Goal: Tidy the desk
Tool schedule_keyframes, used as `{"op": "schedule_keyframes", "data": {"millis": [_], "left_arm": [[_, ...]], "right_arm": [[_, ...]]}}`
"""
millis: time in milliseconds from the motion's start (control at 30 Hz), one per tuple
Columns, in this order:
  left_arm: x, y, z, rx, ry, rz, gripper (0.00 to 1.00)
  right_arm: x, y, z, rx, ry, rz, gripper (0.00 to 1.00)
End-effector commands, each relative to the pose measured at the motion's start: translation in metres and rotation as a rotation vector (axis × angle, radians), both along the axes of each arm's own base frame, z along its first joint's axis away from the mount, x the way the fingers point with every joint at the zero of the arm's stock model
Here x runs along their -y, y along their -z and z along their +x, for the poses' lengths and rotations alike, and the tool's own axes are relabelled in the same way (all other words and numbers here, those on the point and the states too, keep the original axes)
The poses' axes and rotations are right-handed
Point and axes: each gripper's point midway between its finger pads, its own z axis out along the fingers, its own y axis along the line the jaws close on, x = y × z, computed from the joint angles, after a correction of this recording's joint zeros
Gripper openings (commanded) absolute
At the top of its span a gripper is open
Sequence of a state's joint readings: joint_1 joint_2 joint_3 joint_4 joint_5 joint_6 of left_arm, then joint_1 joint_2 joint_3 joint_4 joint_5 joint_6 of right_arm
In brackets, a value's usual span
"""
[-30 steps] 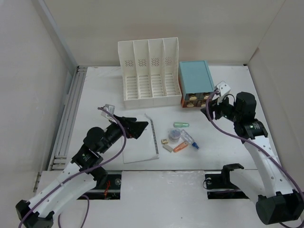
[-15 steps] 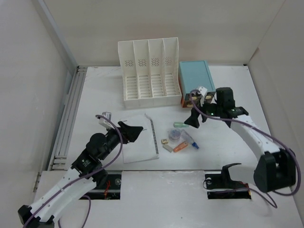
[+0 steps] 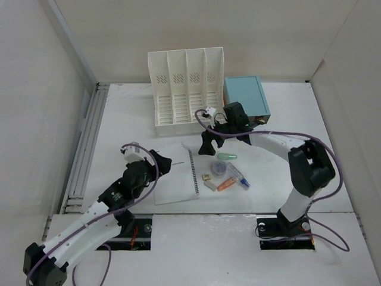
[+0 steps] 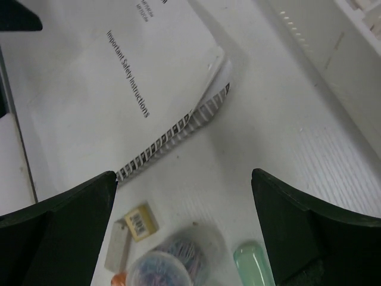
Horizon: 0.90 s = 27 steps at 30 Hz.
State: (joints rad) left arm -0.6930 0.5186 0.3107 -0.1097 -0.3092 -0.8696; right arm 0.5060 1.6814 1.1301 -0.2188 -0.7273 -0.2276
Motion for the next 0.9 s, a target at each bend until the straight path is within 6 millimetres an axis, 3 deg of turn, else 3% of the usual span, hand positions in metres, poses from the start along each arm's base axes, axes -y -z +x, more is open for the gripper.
{"op": "schedule_keyframes", "data": {"millis": [0,200,467,700,867], "left_arm": [[-0.004,-0.004,0.014,0.026,-0.055,0.029,0.88],[0.006,0.009,0.021,0.015,-0.034,0.04,0.88],[0.003,0.027,0.019,-0.038,-0.059,0.052,0.88],[-0.011,0.072,0.001,-0.169,-0.141,0.016,0.88],[-0.016,0.084,-0.003,-0.218,-0.16,0.059,0.88]], "right_arm": [[-0.021,0.013,0.028,-0.023,0.09,-0.004,1.0],[-0.051,0.027,0.028,-0.044,0.126,0.021,1.0],[-0.072,0.043,0.029,-0.141,0.148,0.055,1.0],[-0.084,0.068,0.015,-0.206,0.142,0.037,1.0],[-0.092,0.065,0.007,-0.224,0.098,0.066,1.0]]}}
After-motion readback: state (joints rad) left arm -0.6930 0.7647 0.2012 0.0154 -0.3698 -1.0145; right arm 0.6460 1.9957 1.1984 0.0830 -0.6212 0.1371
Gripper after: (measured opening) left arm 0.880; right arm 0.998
